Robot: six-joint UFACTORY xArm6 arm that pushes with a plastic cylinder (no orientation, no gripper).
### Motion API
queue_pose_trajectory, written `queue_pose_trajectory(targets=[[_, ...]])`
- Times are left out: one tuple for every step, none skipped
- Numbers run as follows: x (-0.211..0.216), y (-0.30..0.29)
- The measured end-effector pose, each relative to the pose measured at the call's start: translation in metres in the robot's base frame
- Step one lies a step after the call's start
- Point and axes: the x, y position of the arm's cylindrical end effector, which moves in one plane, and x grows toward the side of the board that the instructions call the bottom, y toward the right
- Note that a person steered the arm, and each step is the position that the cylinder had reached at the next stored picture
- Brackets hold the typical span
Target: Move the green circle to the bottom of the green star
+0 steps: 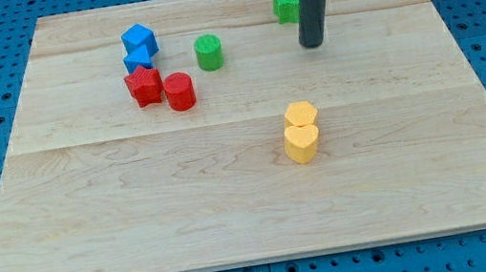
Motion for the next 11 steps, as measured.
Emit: queue_pose_trajectory(targets=[[0.002,-0.094],[-0.014,-0.122],[-0.014,-0.122],[-0.014,-0.152],[-0.015,-0.185],[-0.043,-0.172],[-0.06,-0.107],[-0.057,-0.05],[-0.056,-0.039],[-0.057,-0.022],[0.003,-0.023]])
